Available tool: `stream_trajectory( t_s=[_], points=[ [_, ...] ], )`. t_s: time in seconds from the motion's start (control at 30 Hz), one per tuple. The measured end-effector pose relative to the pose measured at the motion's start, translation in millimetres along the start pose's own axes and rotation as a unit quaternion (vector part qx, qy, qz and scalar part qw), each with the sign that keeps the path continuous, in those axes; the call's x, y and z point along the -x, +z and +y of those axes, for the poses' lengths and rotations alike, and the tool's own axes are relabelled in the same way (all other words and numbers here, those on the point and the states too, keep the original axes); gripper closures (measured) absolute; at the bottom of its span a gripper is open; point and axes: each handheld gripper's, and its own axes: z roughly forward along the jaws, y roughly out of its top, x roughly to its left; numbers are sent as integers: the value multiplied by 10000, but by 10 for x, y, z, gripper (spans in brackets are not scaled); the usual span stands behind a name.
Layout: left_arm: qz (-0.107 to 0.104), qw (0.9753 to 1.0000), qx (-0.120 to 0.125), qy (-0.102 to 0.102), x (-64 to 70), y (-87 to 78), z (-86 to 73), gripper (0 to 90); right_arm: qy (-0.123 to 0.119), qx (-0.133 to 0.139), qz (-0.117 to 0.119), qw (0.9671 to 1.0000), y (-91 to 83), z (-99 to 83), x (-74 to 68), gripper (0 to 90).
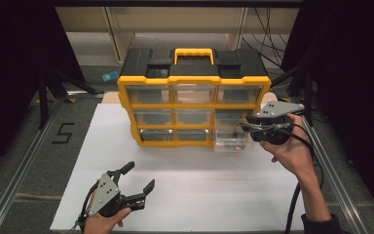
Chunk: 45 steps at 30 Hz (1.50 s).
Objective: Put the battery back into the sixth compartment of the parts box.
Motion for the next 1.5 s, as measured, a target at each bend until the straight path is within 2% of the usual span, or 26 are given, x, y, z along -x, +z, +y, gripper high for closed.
stream_trajectory(
  t_s=[0.03,0.07,0.27,0.37,0.47,0.53,0.57,0.67,0.83,1.03,1.2,1.5],
  points=[
    [-1,10000,0,5,0,1,1,165,-37,65,-64,10000,-5,7,-2,650],
    [-1,10000,-4,7,0,1,0,165,-65,34,-33,10000,-24,19,-5,643],
    [-3,10000,-7,13,0,0,0,165,-32,170,-80,9998,-61,67,-50,572],
    [0,10000,-2,6,1,0,1,165,-6,148,-18,9999,-62,81,-70,541],
    [5,10000,0,5,-1,-1,1,165,43,203,76,9998,-55,112,-129,460],
    [4,10000,2,6,-1,-2,1,165,17,267,42,9996,-50,118,-136,446],
    [4,10000,0,3,-2,-3,1,165,25,294,137,9995,-51,132,-166,416],
    [8,10000,-3,13,-1,-5,2,165,88,361,220,9991,-45,149,-227,381],
    [3,10000,-8,13,-1,-4,0,165,144,422,393,9982,-31,147,-303,344],
    [2,10000,-8,19,1,-5,1,165,193,498,458,9975,-6,113,-386,325],
    [3,10000,-7,22,1,-7,1,165,301,705,459,9960,0,70,-443,319],
    [5,10000,-7,20,2,-7,1,165,379,918,638,9930,5,10,-580,308]
  ],
)
